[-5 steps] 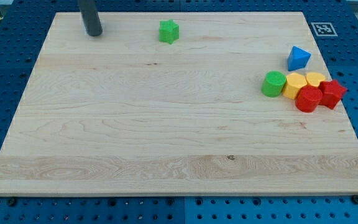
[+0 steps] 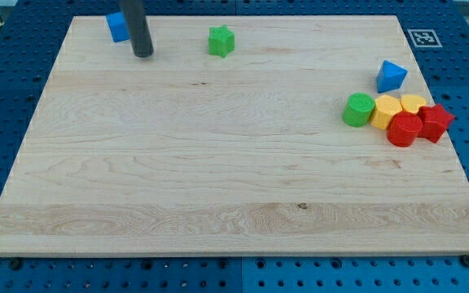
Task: Put your hand at the center of the board
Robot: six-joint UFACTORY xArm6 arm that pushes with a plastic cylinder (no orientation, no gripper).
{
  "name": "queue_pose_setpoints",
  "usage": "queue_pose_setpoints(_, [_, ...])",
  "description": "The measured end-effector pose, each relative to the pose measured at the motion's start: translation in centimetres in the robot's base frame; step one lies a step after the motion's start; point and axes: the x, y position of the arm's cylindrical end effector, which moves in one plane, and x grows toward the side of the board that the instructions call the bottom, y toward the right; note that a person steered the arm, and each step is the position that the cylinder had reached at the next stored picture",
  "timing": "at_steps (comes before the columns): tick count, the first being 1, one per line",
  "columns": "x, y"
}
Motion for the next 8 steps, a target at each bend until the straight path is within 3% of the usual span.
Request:
queue_pose_setpoints(3, [3.5,5.1])
queue_pose_setpoints(6, [10.6,14.6])
queue_pose_setpoints(7, [11.4,18.5])
queue_pose_setpoints(8, [11.4,18.7])
